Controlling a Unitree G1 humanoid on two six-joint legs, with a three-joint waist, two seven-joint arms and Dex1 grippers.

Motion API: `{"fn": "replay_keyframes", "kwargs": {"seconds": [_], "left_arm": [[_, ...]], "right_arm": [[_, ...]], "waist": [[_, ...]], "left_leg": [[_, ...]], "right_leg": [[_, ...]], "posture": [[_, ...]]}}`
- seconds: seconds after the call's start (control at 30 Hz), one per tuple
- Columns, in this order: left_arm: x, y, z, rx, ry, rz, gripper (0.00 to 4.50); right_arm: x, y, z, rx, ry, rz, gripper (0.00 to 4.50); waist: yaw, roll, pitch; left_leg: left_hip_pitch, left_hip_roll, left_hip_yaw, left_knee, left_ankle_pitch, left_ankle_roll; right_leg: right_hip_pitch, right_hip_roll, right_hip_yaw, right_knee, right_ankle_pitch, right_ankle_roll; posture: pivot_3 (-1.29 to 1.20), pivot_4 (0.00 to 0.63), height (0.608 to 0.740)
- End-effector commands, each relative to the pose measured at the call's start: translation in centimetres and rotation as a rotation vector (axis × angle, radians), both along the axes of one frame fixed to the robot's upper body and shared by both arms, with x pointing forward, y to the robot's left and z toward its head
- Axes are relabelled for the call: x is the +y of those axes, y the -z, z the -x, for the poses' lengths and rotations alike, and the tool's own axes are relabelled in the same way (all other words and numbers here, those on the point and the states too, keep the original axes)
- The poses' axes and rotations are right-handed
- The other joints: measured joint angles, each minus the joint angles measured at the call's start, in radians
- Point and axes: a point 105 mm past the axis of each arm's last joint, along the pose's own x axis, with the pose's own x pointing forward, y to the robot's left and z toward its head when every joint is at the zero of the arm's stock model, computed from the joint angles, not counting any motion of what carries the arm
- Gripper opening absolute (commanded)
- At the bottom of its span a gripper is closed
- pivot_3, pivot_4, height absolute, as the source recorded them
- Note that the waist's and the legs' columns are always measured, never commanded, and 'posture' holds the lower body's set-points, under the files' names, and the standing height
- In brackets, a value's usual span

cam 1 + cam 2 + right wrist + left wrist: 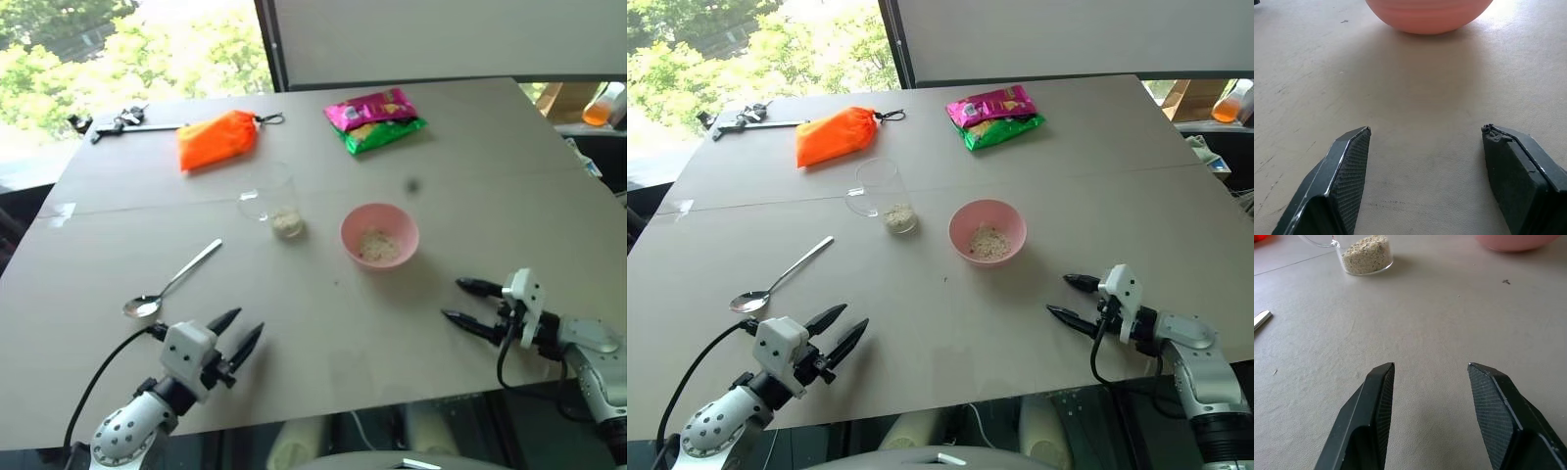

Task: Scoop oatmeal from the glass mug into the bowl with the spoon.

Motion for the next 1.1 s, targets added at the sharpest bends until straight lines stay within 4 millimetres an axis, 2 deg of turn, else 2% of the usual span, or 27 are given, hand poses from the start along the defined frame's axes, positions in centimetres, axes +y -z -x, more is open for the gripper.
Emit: {"fn": "replay_keyframes", "kwargs": {"seconds": [0.03, 0.23, 0.87, 1.0, 1.1], "left_arm": [[-0.1, -0.2, 0.1, -0.008, 0.016, 0.001, 2.45], [-0.3, 0.5, -0.1, 0.03, 0.003, 0.037, 2.45], [-0.7, 0.8, -0.1, 0.026, 0.012, 0.026, 2.45], [-0.3, 0.9, -0.2, 0.036, -0.032, 0.028, 2.45], [0.1, 0.4, -0.3, 0.034, -0.057, 0.042, 2.45]], "right_arm": [[-0.6, -0.7, 0.0, -0.02, 0.007, 0.004, 3.64], [-0.6, -0.7, 0.1, -0.022, 0.012, 0.009, 3.64], [-0.4, -1.0, -0.3, -0.018, 0.005, 0.015, 3.64], [-0.1, -1.1, -0.1, -0.014, -0.006, 0.012, 3.64], [0.9, -1.6, 0.3, -0.009, -0.057, 0.031, 3.64]], "waist": [[0.0, 0.0, 0.0], [0.0, 0.0, 0.0], [0.0, 0.0, 0.0], [0.0, 0.0, 0.0], [0.0, 0.0, 0.0]], "left_leg": [[0.0, 0.0, 0.0, 0.0, 0.0, 0.0], [0.0, 0.0, 0.0, 0.0, 0.0, 0.0], [0.0, 0.0, 0.0, 0.0, 0.0, 0.0], [0.0, 0.0, 0.0, 0.0, 0.0, 0.0], [0.0, 0.0, 0.0, 0.0, 0.0, 0.0]], "right_leg": [[0.0, 0.0, 0.0, 0.0, 0.0, 0.0], [0.0, 0.0, 0.0, 0.0, 0.0, 0.0], [0.0, 0.0, 0.0, 0.0, 0.0, 0.0], [0.0, 0.0, 0.0, 0.0, 0.0, 0.0], [0.0, 0.0, 0.0, 0.001, 0.0, 0.0]], "posture": [[0.0, 0.15, 0.74], [0.0, 0.15, 0.74], [0.0, 0.15, 0.74], [0.0, 0.15, 0.74], [0.0, 0.15, 0.74]]}}
